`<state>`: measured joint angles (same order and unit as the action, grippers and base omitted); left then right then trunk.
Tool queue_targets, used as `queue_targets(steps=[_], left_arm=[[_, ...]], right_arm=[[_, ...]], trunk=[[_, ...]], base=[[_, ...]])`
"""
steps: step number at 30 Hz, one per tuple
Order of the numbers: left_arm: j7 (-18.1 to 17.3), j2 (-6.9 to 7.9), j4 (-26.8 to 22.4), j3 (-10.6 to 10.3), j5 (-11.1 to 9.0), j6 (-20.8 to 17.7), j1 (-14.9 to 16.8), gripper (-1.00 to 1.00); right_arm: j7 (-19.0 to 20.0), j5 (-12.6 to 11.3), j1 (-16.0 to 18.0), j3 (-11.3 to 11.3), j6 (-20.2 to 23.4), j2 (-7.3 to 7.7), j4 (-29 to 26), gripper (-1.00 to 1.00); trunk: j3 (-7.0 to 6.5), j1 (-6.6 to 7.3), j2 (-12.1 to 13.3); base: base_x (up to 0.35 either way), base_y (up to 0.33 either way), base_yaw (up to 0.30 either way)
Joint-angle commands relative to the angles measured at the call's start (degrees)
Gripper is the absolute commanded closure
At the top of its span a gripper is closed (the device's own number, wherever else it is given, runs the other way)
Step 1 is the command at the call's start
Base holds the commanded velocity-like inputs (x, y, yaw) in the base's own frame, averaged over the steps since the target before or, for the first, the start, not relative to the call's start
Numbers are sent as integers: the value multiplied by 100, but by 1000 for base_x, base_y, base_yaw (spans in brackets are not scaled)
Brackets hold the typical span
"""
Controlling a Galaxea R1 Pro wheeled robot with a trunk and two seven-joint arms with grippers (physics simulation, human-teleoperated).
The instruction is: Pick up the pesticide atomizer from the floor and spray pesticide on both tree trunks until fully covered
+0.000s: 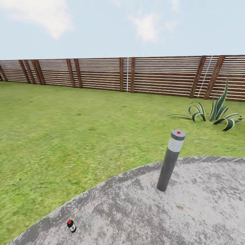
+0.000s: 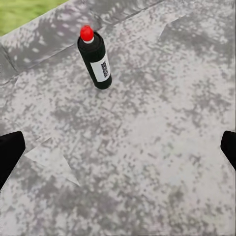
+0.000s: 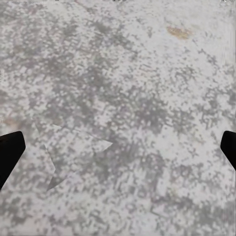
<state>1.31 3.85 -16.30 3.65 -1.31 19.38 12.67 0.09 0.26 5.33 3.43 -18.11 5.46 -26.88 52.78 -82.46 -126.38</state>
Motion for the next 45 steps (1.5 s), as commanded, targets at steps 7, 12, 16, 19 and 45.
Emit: queue_targets(steps=[7,12,16,19,45], left_arm=[[-18,-35,-183,-22,9,-82,811,-100],[-23,-54,-192,-59,45,-99,1028,-100],[-16,-42,-208,-55,58,-101,1052,-100],[-10,-42,-226,-41,59,-101,1038,-100],[-1,-33,-235,-22,33,-101,1011,-100]], right_arm=[[20,1,33,0,3,-8,-871,-100],[34,70,206,-7,136,-10,-1604,-100],[42,331,308,-30,242,-26,-1702,-100],[34,560,320,-268,255,-28,-1689,-100],[14,650,328,-532,299,-19,-1694,-100]], trunk=[[5,1,-2],[5,1,-2],[5,1,-2],[5,1,-2],[5,1,-2]], base=[[0,0,0],[0,0,0],[0,0,0],[0,0,0],[42,155,0]])
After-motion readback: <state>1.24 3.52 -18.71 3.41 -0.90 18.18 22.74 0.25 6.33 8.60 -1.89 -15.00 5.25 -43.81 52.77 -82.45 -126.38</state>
